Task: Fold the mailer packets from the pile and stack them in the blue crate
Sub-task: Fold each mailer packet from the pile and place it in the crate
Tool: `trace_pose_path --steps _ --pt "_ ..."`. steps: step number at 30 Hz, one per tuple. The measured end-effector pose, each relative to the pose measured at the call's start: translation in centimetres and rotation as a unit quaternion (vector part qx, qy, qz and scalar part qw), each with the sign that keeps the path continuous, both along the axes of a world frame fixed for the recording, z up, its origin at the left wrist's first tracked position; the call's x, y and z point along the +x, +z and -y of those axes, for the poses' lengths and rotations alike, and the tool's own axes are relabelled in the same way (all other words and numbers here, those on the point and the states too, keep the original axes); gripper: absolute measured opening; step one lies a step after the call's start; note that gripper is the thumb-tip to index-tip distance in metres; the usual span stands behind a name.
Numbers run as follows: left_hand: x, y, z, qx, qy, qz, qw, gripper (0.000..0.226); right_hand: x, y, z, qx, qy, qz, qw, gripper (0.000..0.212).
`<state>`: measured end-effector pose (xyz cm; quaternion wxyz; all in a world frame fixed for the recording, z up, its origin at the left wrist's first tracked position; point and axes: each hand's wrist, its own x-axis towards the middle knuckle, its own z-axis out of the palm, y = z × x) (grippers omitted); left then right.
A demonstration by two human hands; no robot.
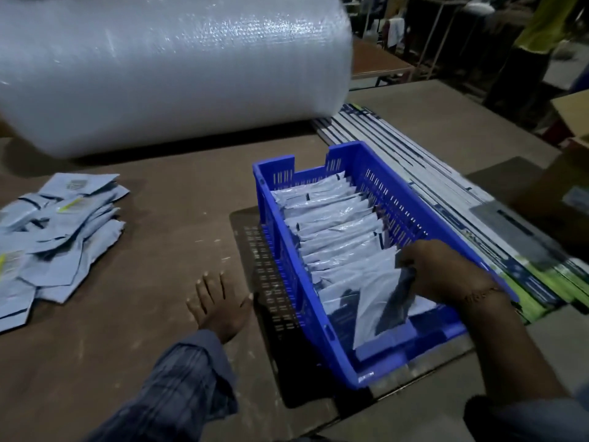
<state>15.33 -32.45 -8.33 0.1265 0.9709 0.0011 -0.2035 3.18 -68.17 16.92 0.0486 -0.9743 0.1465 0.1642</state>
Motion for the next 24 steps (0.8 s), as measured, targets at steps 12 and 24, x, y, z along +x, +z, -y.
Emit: trace_pose_path --steps 12,24 --pt "-0.1 0.0 0.0 0.005 0.006 -0.001 1.0 0.099 3.0 -7.0 -0.2 -0.12 0.129 -0.102 0.979 0.033" --pt "0.1 0.1 -0.2 0.014 -0.008 -0.004 1.0 0.1 3.0 -7.9 -0.4 -0.133 0.135 -0.105 0.976 0.045"
